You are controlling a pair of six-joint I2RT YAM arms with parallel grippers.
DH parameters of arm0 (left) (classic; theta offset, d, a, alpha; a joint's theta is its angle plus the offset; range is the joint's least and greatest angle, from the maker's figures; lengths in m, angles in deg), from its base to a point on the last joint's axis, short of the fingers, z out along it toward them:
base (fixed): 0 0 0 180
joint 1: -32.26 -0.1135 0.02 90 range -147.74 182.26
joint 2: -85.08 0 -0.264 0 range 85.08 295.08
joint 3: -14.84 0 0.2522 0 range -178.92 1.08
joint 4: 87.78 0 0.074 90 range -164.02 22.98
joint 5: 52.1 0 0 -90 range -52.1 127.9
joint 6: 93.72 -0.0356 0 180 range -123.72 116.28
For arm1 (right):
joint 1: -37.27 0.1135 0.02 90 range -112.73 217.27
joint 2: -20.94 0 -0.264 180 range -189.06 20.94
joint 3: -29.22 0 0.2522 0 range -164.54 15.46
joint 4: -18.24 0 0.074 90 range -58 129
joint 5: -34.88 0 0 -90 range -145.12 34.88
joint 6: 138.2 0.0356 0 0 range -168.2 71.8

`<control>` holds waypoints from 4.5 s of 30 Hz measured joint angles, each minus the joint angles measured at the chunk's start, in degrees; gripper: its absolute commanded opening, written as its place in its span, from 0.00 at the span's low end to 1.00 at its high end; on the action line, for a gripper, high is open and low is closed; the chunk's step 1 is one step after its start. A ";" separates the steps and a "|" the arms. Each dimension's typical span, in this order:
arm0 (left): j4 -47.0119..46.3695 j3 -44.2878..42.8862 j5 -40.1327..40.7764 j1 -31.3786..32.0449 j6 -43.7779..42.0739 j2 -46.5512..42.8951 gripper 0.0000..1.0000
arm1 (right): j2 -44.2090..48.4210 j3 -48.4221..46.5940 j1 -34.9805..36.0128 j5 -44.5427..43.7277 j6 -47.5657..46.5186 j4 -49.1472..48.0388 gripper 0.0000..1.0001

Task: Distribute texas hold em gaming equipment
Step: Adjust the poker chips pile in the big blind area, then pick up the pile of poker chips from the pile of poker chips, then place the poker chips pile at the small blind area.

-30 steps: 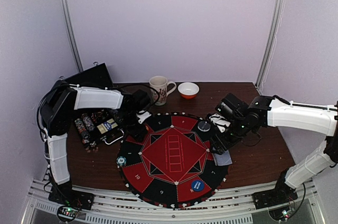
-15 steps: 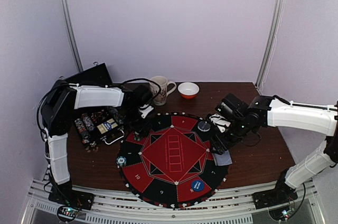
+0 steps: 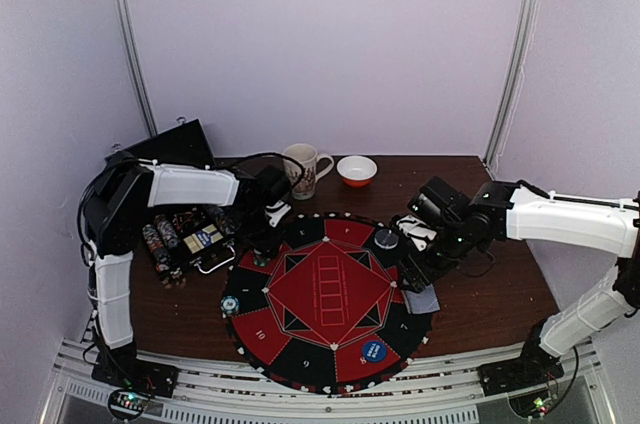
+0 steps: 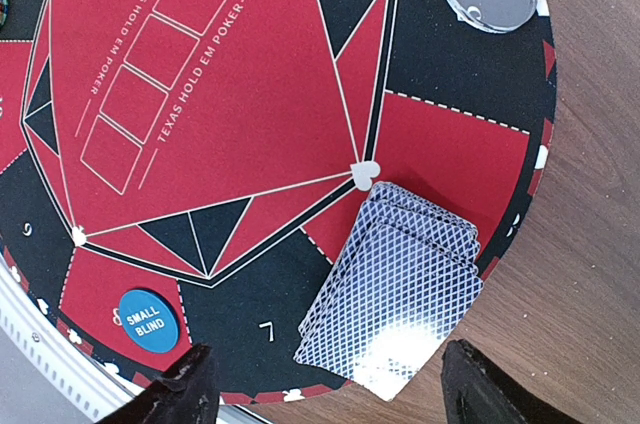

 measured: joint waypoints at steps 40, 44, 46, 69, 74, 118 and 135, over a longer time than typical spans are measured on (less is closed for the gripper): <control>14.62 9.27 -1.90 5.29 6.16 -24.55 0.90 | 0.57 -0.11 0.00 -0.04 -0.42 0.11 0.79; 18.27 14.99 -3.80 8.17 9.84 -27.67 0.98 | 0.59 -0.11 0.00 -0.02 -0.90 -0.07 0.80; 18.45 18.38 -5.03 8.22 11.45 -28.48 0.98 | 0.59 -0.11 0.00 -0.02 -1.25 -0.20 0.80; 5.95 30.56 -5.97 7.85 12.48 -23.17 0.55 | 1.55 0.98 0.00 0.00 -1.64 -1.31 0.80; 5.86 30.62 -6.21 7.65 12.04 -23.08 0.44 | 1.55 0.98 0.00 0.00 -1.62 -1.27 0.80; 14.08 -5.40 -13.66 36.33 -0.96 1.49 0.00 | 6.95 0.81 -2.27 -4.68 1.55 0.11 0.81; 16.76 -12.90 -14.49 40.35 -12.11 7.08 0.25 | 8.52 0.90 -4.26 -5.79 3.19 0.87 0.82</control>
